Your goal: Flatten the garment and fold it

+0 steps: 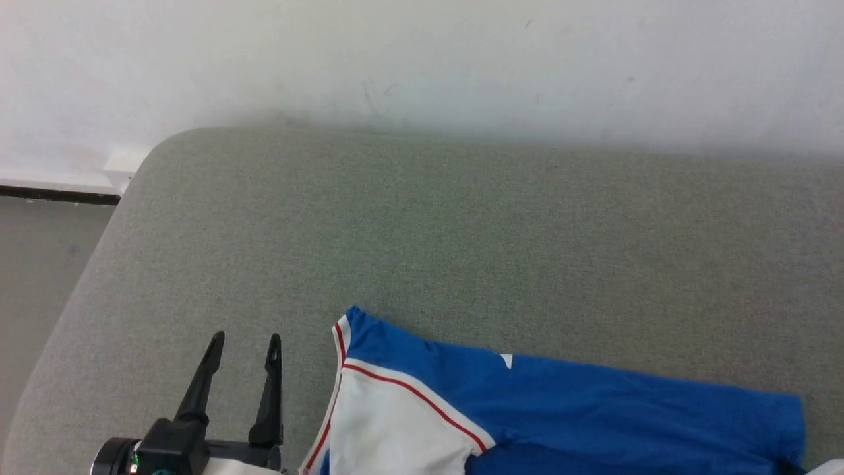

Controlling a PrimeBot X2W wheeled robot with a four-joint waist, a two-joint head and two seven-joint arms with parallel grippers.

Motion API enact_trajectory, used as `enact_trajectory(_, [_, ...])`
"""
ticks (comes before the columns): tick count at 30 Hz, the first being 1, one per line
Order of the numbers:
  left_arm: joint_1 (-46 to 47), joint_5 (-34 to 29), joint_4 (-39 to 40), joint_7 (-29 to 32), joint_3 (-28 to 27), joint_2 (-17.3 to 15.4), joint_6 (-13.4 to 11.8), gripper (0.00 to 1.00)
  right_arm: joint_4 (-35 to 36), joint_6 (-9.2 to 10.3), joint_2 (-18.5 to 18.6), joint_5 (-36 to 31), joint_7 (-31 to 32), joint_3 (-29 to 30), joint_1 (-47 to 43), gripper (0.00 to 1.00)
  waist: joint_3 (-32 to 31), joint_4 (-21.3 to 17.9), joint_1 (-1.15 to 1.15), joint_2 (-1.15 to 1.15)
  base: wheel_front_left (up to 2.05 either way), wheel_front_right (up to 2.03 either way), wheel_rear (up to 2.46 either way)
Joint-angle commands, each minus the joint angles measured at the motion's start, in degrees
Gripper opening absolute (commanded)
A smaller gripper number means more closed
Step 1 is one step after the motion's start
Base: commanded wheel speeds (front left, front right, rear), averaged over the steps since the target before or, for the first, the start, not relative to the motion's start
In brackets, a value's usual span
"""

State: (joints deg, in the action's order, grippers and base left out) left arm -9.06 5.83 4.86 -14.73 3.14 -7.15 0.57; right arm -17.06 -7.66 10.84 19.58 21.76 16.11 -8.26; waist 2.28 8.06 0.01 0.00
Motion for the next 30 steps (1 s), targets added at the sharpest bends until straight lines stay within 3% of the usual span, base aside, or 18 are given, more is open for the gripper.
enact_trajectory(1, [-0.47,-0.65,-0.11,-0.27,-0.64,0.45,0.64,1.00,-0.85,0.17,1.42,-0.90,-0.42,2.27,0.86,0.00,-1.19,-0.79,-0.01,0.00,0.00,0.00,0.00])
enact_trajectory(7, [-0.91,-0.91,-0.26,-0.27,-1.18,1.21,1.72,1.00,-3.44,0.17,5.56,-3.55,-0.41,11.62,2.56,0.00,-1.97,-1.38,-0.01,0.00,0.00,0.00,0.00])
enact_trajectory(11, [-1.27,-1.00,-0.88,-0.27,-1.55,1.70,2.11,1.00,-3.07,0.17,5.55,-4.71,1.12,13.75,2.73,0.00,-2.57,-1.86,-0.01,0.00,0.00,0.00,0.00])
enact_trajectory(16, [-1.76,-0.86,-1.23,-0.27,-2.08,2.30,2.54,1.00,3.33,0.17,4.63,-2.68,4.30,10.23,0.39,0.00,-3.43,-2.55,-0.01,0.00,0.00,0.00,0.00])
enact_trajectory(24, [-2.32,-0.81,-1.69,-0.27,-2.45,3.05,3.35,1.00,22.82,0.17,2.97,3.76,16.21,0.30,-7.28,0.00,-5.06,-2.26,-0.01,0.00,0.00,0.00,0.00])
enact_trajectory(25, [-2.32,-0.81,-1.69,-0.27,-2.45,3.05,3.35,1.00,22.82,0.17,2.97,3.76,16.21,0.30,-7.28,0.00,-5.06,-2.26,-0.01,0.00,0.00,0.00,0.00])
enact_trajectory(30, [-2.49,-0.84,-1.94,-0.27,-2.37,3.42,3.78,1.00,32.38,0.17,-1.16,9.28,21.92,-4.78,-8.47,0.00,-5.40,-1.03,-0.01,0.00,0.00,0.00,0.00])
